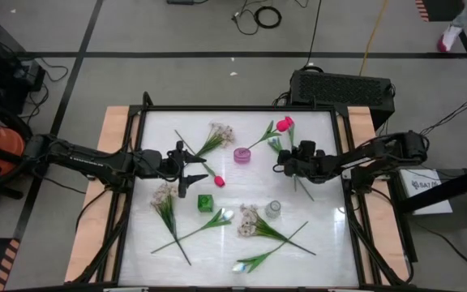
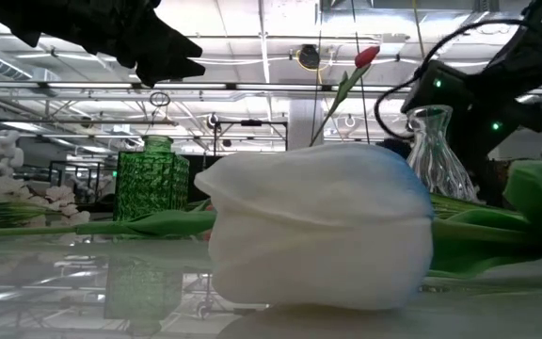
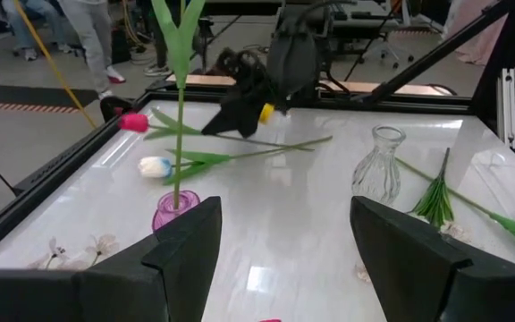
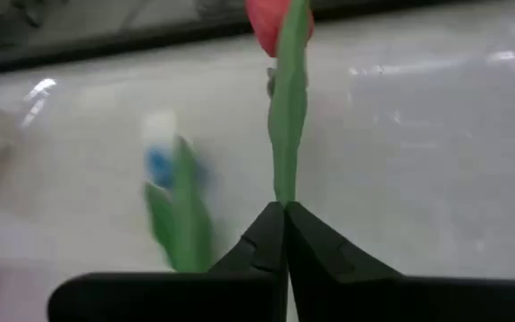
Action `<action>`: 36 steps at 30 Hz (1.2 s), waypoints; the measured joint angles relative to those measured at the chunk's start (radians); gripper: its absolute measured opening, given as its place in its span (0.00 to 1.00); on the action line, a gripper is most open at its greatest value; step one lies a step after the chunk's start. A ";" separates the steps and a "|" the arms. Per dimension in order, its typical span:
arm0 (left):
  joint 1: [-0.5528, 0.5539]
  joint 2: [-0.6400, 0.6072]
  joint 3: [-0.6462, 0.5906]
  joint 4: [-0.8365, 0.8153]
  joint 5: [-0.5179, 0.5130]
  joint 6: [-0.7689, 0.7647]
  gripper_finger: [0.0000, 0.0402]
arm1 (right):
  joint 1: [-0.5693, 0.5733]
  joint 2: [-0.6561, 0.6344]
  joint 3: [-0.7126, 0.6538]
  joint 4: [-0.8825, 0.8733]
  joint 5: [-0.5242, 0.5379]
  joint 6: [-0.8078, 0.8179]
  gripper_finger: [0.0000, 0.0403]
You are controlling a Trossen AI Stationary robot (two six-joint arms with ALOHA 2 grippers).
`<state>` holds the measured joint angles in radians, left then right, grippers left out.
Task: Sort flowers into vase by color
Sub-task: Put the right red flower into the purple vase
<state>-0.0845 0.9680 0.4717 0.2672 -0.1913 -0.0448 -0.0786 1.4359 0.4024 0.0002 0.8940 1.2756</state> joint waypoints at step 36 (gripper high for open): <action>-0.002 0.059 0.000 0.299 0.005 -0.054 0.64 | 0.551 -0.573 0.003 1.109 -0.062 -1.369 0.00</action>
<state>-0.0864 1.0270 0.4717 0.5662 -0.1868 -0.0990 0.4724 0.8633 0.4049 1.1088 0.8322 -0.0930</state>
